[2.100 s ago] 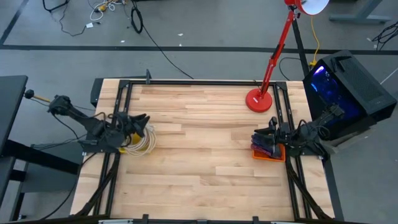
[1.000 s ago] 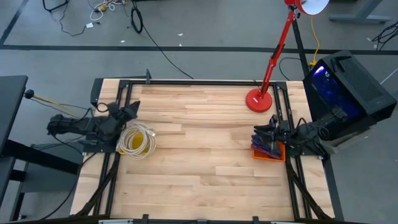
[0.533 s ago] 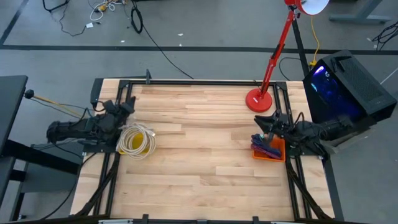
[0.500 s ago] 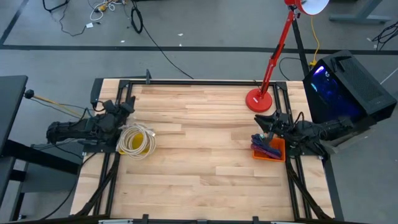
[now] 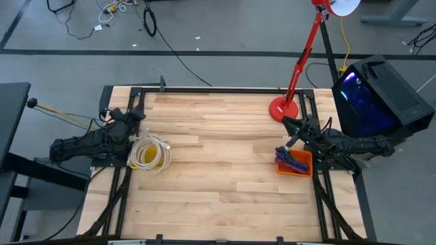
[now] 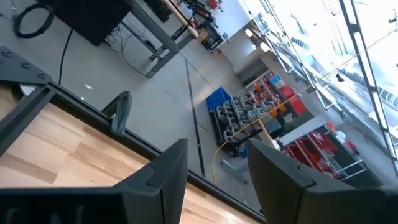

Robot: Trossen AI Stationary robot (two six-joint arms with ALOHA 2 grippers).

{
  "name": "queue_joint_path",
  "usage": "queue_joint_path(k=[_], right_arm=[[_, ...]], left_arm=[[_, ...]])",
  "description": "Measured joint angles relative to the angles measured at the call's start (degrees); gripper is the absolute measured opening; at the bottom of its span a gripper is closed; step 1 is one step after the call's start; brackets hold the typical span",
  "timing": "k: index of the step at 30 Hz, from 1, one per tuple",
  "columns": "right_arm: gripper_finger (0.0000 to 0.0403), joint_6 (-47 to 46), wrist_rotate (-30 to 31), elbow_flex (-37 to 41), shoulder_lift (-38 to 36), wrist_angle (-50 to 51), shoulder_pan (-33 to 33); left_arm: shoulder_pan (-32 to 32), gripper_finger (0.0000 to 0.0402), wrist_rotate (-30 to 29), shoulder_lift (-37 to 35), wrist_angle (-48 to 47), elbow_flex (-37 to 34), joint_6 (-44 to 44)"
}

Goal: Pick & Place USB Port
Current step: Return to Home Position

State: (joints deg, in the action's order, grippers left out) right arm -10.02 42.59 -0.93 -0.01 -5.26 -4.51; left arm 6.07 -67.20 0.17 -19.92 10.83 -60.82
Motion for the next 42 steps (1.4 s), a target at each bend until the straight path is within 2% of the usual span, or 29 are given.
queue_joint_path(k=[23, 25, 28, 32, 35, 37, 42], right_arm=[[0.0080, 0.0, 0.0, 0.0, 0.2, 0.0, 0.0], [0.0080, 0.0, 0.0, 0.0, 0.2, 0.0, 0.0], [0.0080, 0.0, 0.0, 0.0, 0.2, 0.0, 0.0], [0.0080, 0.0, 0.0, 0.0, 0.2, 0.0, 0.0], [0.0080, 0.0, 0.0, 0.0, 0.2, 0.0, 0.0], [0.0080, 0.0, 0.0, 0.0, 0.2, 0.0, 0.0], [0.0080, 0.0, 0.0, 0.0, 0.2, 0.0, 0.0]], left_arm=[[0.0, 0.0170, 0.3, 0.1, 0.2, 0.0, -0.7], [0.0, 0.0170, 1.3, 0.1, 0.3, 0.0, 4.5], [-0.3, 0.0170, 9.7, 0.0, 2.2, 0.0, 22.2], [-0.3, 0.0170, 29.5, 0.0, 5.0, 0.0, 42.1], [-0.3, 0.0170, 45.3, 0.0, 7.7, 0.0, 53.9], [-0.3, 0.0170, 52.7, 0.0, 9.8, 0.0, 58.2], [-0.3, 0.0170, 57.1, 0.0, 12.6, 0.0, 55.3]])
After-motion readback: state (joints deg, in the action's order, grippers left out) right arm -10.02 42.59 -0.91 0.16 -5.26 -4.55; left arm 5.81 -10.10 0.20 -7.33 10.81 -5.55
